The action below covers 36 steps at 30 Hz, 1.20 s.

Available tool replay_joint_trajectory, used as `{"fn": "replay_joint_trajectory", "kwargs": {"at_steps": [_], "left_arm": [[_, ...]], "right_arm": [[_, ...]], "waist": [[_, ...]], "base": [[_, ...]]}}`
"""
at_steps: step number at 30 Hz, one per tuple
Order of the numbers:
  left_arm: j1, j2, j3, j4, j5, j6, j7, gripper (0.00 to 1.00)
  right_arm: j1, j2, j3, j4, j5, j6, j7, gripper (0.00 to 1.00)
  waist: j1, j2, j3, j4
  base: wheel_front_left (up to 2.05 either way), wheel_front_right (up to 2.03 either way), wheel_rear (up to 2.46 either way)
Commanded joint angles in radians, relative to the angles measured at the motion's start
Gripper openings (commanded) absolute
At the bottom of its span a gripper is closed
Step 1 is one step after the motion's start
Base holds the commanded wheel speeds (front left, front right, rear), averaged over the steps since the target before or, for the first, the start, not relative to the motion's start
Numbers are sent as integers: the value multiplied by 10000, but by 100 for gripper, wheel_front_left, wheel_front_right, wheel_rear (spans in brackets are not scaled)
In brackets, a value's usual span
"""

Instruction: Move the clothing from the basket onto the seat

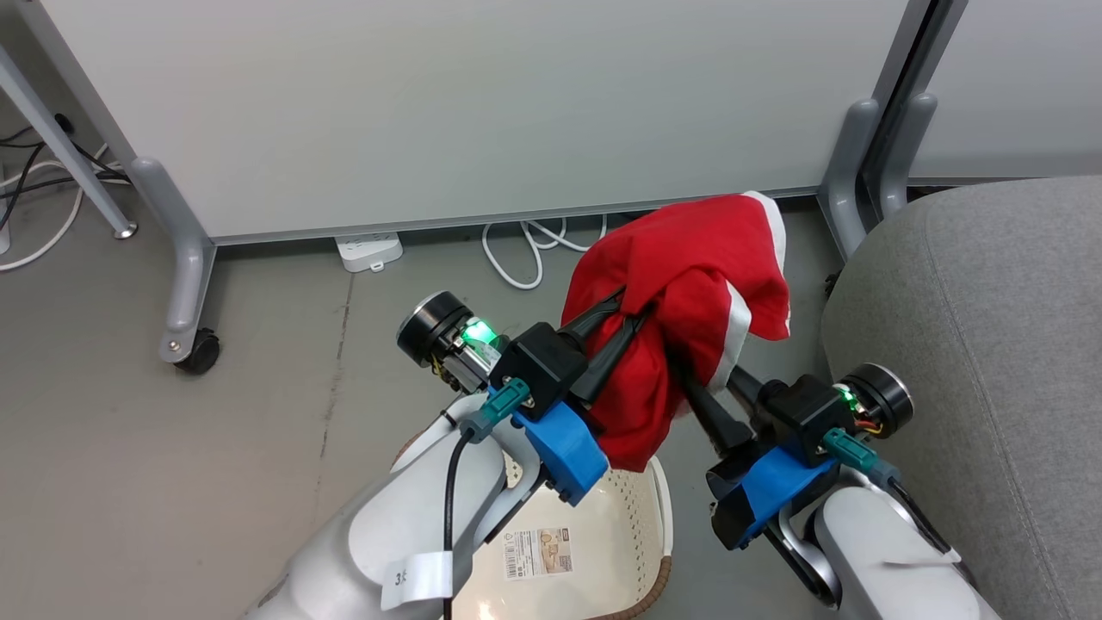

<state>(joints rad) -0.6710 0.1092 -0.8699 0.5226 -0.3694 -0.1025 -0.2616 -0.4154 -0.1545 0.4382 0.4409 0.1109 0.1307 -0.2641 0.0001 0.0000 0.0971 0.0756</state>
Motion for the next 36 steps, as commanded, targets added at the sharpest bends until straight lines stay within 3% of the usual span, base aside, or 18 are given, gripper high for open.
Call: {"fn": "replay_joint_trajectory", "kwargs": {"at_steps": [1,18,19,21,36], "left_arm": [[-98,-11,10,-10,28,-18,-51,0],[-12,-36,102,53,162,-89,-51,0],[-10,-41,125,52,160,-73,-51,29],[4,-26,144,98,176,-63,-51,100],[118,-14,266,169,343,-93,-51,100]], "right_arm": [[-165,29,20,53,103,1,-7,0],[-107,-14,18,-11,216,1,-7,0],[-106,-20,19,-10,222,1,-5,0],[-97,-27,28,-4,234,1,-7,0],[126,-96,-322,-89,268,1,-7,0]], "waist": [[-1,0,1,2],[-1,0,-42,-7],[-1,0,-45,-4],[-1,0,-54,-2],[-1,0,-18,-242]], "base": [[0,0,0],[0,0,0],[0,0,0],[0,0,0],[0,0,0]]}}
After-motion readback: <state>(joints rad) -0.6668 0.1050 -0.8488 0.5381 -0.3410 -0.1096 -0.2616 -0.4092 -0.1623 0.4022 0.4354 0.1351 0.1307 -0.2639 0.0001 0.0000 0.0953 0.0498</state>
